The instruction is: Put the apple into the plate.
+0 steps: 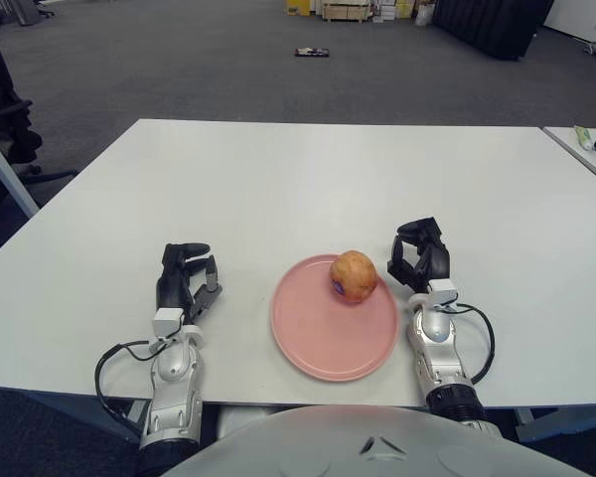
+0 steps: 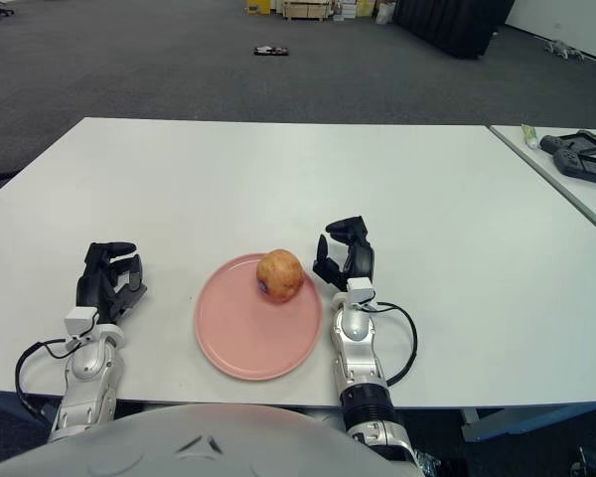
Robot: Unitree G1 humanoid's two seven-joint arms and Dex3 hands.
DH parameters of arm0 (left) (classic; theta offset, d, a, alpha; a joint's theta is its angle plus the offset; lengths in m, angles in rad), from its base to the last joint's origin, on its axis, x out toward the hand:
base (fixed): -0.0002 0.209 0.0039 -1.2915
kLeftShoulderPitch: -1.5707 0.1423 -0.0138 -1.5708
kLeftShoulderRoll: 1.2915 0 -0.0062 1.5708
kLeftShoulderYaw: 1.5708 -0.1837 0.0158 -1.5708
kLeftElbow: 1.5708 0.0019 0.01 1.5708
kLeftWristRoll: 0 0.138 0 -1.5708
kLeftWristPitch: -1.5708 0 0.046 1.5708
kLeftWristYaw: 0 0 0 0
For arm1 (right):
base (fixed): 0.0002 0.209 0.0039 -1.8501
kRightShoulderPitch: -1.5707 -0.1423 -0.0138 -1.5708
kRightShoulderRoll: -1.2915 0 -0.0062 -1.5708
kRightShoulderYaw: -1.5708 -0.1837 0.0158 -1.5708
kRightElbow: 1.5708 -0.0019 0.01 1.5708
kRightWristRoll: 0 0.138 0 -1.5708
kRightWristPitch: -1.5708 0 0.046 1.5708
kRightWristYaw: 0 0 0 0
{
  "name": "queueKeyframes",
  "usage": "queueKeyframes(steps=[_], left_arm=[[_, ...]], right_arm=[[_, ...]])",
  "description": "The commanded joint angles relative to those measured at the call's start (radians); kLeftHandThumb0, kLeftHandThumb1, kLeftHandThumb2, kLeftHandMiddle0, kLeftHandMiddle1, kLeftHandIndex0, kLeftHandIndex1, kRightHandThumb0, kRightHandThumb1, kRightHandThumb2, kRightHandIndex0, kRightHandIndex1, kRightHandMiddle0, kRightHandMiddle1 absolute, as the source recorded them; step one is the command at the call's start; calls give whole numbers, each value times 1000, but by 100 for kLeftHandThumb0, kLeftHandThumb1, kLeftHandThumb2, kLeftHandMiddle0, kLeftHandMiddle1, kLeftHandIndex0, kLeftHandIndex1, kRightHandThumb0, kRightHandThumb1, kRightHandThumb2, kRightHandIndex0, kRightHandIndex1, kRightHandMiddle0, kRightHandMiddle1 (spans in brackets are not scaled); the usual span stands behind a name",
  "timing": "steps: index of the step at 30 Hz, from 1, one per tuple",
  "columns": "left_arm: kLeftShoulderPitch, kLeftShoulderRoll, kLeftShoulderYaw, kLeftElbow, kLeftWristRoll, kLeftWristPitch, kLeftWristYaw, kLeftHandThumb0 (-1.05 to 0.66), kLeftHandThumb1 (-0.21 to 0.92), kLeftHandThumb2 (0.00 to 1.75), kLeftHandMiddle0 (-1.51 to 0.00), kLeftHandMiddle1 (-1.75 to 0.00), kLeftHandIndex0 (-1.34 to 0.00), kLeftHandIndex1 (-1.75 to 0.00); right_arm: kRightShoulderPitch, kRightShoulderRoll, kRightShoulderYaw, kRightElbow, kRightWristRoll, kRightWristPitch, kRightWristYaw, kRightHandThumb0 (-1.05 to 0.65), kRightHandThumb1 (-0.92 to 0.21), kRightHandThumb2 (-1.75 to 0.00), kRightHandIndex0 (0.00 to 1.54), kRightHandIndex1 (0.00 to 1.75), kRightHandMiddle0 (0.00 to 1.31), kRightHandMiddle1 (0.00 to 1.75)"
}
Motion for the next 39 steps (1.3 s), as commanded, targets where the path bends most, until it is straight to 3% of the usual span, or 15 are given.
queueKeyframes(steps=[1, 9, 24, 39], left_arm=[[14, 3, -8, 0, 4, 33, -11, -36, 79, 72, -45, -163, -27, -175], [22, 16, -21, -13, 7, 47, -27, -36, 79, 71, -49, -157, -27, -175], [27, 23, -28, -35, -9, 79, -58, -36, 79, 71, -50, -154, -27, -175], [40, 22, -51, -118, -21, 205, -89, -35, 88, 59, -44, -151, -22, -175]], right_arm=[[47, -16, -2, 52, -12, -18, 1, -41, -54, -104, 64, 174, 44, 175], [79, 3, 12, 62, -37, -21, -37, -41, -54, -104, 68, 175, 44, 175], [116, 45, 23, -19, -49, 66, -113, -41, -56, -102, 61, 174, 42, 175], [146, 22, 17, -64, -29, 98, -105, -40, -58, -100, 59, 174, 41, 175]])
